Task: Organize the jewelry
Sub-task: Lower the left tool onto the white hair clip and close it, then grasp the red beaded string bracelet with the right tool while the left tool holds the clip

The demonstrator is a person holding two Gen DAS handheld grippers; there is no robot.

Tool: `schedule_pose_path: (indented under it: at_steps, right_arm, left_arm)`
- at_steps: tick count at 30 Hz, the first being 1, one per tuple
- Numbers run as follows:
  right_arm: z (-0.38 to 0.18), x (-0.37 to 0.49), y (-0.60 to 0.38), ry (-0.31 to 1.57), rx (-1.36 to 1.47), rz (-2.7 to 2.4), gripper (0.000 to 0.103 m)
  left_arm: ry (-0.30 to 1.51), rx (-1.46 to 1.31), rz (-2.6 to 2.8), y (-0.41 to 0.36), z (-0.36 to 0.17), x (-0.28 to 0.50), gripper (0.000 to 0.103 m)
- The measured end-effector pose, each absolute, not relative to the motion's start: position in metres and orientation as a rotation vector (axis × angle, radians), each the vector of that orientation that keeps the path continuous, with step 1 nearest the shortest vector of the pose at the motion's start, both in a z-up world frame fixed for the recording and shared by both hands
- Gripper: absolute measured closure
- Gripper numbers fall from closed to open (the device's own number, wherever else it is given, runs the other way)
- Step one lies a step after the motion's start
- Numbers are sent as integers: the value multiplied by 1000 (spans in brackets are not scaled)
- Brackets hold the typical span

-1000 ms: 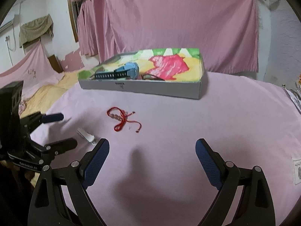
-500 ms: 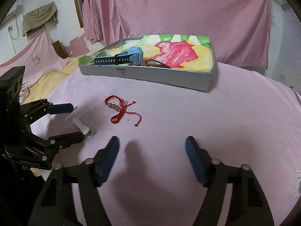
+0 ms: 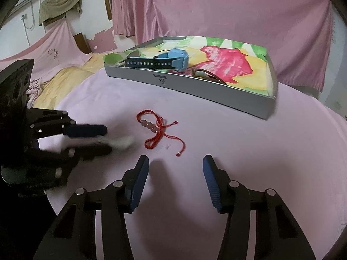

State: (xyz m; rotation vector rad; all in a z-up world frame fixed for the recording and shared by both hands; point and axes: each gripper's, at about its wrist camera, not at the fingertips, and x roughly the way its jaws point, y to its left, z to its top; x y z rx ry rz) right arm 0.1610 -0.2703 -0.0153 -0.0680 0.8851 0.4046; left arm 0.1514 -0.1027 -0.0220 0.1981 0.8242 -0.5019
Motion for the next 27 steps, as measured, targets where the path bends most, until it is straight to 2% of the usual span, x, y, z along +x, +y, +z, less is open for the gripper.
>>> schedule_pose_path:
  at_steps: [6,9,11,22,23,24,27]
  right_arm:
    - [-15,171,-260,889,-82,431,57]
    - [-14,176,-256,892,-88,432,62]
    - [-14,180,-255,895,-83,437,62]
    - [-14,197,-236,915,-92,480,62]
    - [-14,199,-234,916,-98,480,63]
    - [-14,200,-232,916,-101,482,71]
    - [-14,203,-229,915,-115,478,80]
  left_arm:
    - [836,138,-478,-97,-22,160,90]
    - [838,114,-461,-96,-23,165,90]
    - [842,94,-451,-94,-23,169,93]
    - [852,3,-412,-86,-25,179,95]
    - [854,-9,-411,-85,-25,180,95]
    - [856,-19,-409,-84,-25,180,96]
    - [853,-25,-403,-83,-26,180,96]
